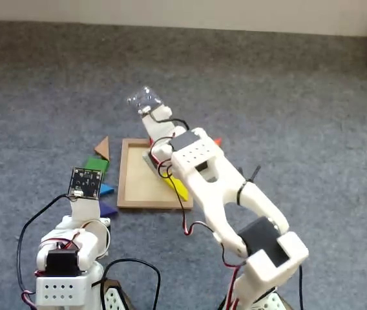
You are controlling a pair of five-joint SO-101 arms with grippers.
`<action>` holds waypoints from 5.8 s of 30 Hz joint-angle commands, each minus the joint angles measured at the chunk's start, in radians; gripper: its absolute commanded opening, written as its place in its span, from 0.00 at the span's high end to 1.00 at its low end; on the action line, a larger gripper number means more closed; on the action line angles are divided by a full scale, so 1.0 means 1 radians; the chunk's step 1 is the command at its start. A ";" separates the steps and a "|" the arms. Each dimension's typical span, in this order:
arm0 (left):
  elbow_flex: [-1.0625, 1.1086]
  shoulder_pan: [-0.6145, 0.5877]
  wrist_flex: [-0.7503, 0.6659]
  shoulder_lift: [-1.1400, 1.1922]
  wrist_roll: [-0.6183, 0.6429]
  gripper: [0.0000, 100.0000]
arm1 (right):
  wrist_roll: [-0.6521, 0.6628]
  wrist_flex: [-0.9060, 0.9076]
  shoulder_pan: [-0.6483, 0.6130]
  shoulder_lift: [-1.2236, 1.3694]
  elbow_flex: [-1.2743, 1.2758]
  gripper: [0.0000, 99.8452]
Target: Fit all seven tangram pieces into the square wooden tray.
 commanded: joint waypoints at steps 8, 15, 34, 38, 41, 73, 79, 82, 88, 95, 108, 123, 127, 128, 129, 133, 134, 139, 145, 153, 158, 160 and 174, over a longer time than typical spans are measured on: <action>0.019 -0.015 0.003 -0.025 0.006 0.99 | 0.012 -0.127 0.039 0.087 -0.015 0.99; 0.019 -0.015 0.003 -0.025 0.006 0.99 | 0.015 -0.134 -0.002 0.173 -0.010 0.99; 0.019 -0.015 0.003 -0.025 0.006 0.99 | 0.149 -0.047 -0.024 -0.073 0.041 0.99; 0.019 -0.015 0.003 -0.025 0.006 0.99 | 0.146 -0.133 0.004 -0.087 0.067 0.99; 0.019 -0.015 0.003 -0.025 0.006 0.99 | 0.120 -0.225 0.035 -0.064 0.096 0.99; 0.019 -0.015 0.003 -0.025 0.006 0.99 | 0.061 -0.137 0.022 0.096 0.099 0.99; 0.019 -0.015 0.003 -0.025 0.006 0.99 | 0.061 -0.137 -0.002 0.097 0.099 0.99; 0.019 -0.015 0.003 -0.025 0.006 0.99 | 0.061 -0.137 -0.007 0.094 0.105 0.99; 0.019 -0.015 0.003 -0.025 0.006 0.99 | 0.063 -0.134 -0.030 0.090 0.105 0.99; 0.019 -0.015 0.003 -0.025 0.006 0.99 | 0.061 -0.133 -0.025 -0.045 0.108 0.99; 0.019 -0.015 0.003 -0.025 0.006 0.99 | 0.058 -0.412 -0.005 0.024 0.133 0.99; 0.019 -0.015 0.003 -0.025 0.006 0.99 | 0.058 -0.300 0.007 0.111 0.133 0.99; 0.019 -0.015 0.003 -0.025 0.006 0.99 | 0.057 -0.203 -0.021 0.111 0.130 0.99; 0.019 -0.015 0.003 -0.025 0.006 0.99 | 0.057 -0.203 -0.024 0.111 0.131 0.99; 0.019 -0.015 0.003 -0.025 0.006 0.99 | 0.057 -0.203 -0.027 0.111 0.131 0.99; 0.019 -0.015 0.003 -0.025 0.006 0.99 | 0.057 -0.203 -0.028 0.111 0.131 0.99; 0.019 -0.015 0.003 -0.025 0.006 0.99 | 0.057 -0.203 -0.028 0.111 0.131 0.99; 0.019 -0.015 0.003 -0.025 0.006 0.99 | 0.057 -0.205 -0.027 0.016 0.137 0.99; 0.019 -0.015 0.003 -0.025 0.006 0.99 | 0.057 -0.211 0.031 -0.101 0.154 0.99; 0.019 -0.015 0.003 -0.025 0.006 0.99 | 0.057 -0.363 0.077 0.005 0.196 0.99; 0.019 -0.015 0.003 -0.025 0.006 0.99 | 0.061 -0.361 0.047 0.062 0.199 0.99; 0.019 -0.015 0.003 -0.025 0.006 0.99 | 0.061 -0.358 0.042 0.042 0.203 0.99; 0.019 -0.015 0.003 -0.025 0.006 0.99 | -0.137 -0.117 0.179 -0.272 0.197 0.99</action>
